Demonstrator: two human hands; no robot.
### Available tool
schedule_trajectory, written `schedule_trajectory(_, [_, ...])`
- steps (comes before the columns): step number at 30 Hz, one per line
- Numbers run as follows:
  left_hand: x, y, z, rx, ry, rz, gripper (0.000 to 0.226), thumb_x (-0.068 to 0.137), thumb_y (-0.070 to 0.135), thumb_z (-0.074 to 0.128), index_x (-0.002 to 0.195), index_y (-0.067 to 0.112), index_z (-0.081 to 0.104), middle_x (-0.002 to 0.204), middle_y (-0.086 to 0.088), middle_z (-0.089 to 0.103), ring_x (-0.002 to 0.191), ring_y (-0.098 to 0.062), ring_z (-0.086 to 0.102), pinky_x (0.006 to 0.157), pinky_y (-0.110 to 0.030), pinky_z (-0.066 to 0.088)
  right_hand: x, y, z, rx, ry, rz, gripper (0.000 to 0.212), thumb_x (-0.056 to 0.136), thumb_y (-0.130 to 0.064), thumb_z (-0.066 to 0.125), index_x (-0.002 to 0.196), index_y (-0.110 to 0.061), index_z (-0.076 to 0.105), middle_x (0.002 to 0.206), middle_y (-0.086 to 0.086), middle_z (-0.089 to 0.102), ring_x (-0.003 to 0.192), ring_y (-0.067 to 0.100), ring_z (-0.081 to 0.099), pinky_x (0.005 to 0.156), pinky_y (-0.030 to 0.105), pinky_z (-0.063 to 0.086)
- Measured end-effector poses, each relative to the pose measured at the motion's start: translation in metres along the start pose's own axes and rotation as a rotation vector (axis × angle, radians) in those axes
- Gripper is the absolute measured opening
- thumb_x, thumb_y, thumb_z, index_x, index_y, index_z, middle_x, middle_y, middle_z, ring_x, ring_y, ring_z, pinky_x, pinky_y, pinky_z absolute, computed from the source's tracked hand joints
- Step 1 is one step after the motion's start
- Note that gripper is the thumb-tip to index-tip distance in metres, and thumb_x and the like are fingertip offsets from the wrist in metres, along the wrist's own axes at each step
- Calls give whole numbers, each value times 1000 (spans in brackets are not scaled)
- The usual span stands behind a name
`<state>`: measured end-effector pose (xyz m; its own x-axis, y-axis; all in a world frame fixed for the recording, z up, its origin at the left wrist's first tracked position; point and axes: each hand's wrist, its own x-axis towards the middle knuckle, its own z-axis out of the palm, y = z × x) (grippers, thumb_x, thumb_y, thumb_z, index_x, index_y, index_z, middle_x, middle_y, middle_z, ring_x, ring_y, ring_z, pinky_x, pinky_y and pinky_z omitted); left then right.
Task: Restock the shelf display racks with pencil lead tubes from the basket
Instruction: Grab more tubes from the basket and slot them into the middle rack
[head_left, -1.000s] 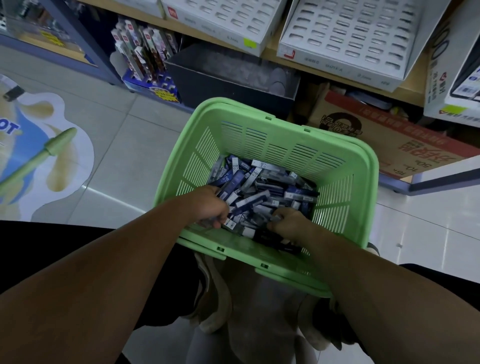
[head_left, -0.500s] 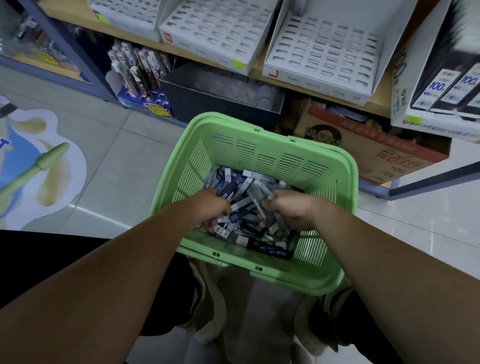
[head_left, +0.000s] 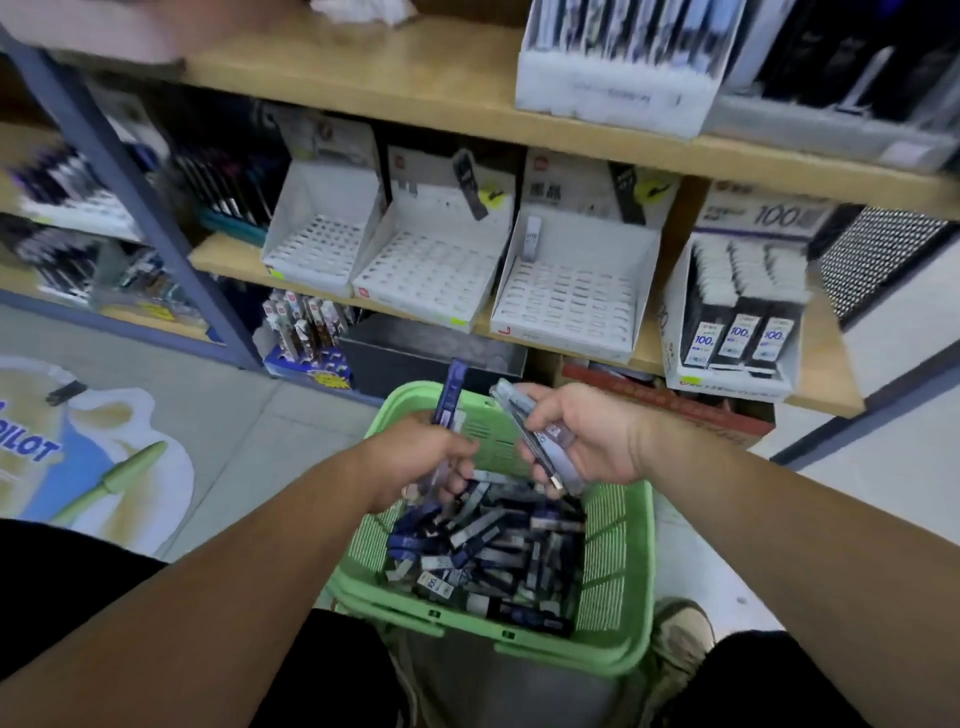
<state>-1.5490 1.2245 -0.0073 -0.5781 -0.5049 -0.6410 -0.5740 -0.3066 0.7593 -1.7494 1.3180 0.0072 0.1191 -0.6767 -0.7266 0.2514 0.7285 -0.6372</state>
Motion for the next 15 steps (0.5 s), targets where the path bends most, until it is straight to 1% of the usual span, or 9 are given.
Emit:
schedule_trajectory(1, [-8,11,-1,-23,-16,28,8,99,12,66,100,5,65,70,-9,68,54,-20,60,55,-31,52,-11,-7,4,-9,5,-18,51,93,-9,39,131,-38,58,73,11,57,60,23,55,64,36,50])
schedule_trajectory(2, [-16,22,-1,-42,-27,52,5,99,11,65,103,9,65,71,-8,67,56,-20,60,55,-30,52,-21,-14,9,-16,17,-41,50,91,-10,38,130,-34,58,71,10,56,59,22,53,64,36,51])
schedule_trajectory(3, [-25,32,-1,-48,-30,74,4,99,10,65,103,11,65,71,-7,66,56,-20,59,55,-29,52,-30,-20,12,-13,36,-67,46,89,-11,38,127,-25,59,70,9,54,57,22,51,62,35,50])
schedule_trajectory(4, [-32,42,0,-39,-31,98,4,99,9,65,101,12,65,70,-6,64,56,-19,58,55,-30,51,-39,-25,15,6,57,-93,41,87,-11,38,121,-17,59,68,9,52,56,21,49,61,33,48])
schedule_trajectory(5, [-38,52,0,-29,-29,123,5,98,8,64,97,13,64,69,-6,61,55,-18,57,55,-30,50,-47,-30,16,34,75,-115,35,85,-11,38,113,-13,58,66,9,50,55,21,47,59,31,46])
schedule_trajectory(7, [-48,70,-2,-14,-31,163,9,98,9,63,91,15,62,66,-4,55,53,-17,51,55,-31,49,-62,-40,18,84,102,-153,28,79,-12,38,102,-13,54,64,10,46,53,21,43,57,29,39])
schedule_trajectory(10, [-61,98,-7,12,-41,202,13,99,15,63,88,20,60,64,-1,48,54,-16,47,56,-31,47,-78,-56,18,74,147,-208,24,74,-13,38,92,-11,54,63,12,43,53,21,37,57,31,30])
schedule_trajectory(13, [-70,120,-11,43,-11,238,23,100,25,67,81,20,54,60,1,47,51,-15,44,55,-31,45,-82,-69,20,48,149,-255,27,75,-13,38,97,-9,52,63,12,44,52,21,38,56,32,29])
schedule_trajectory(15, [-72,131,-11,76,32,254,34,99,38,68,78,18,50,55,1,47,47,-14,43,51,-28,43,-78,-74,20,49,137,-272,27,83,-13,37,106,-8,51,65,12,47,52,22,42,55,31,33])
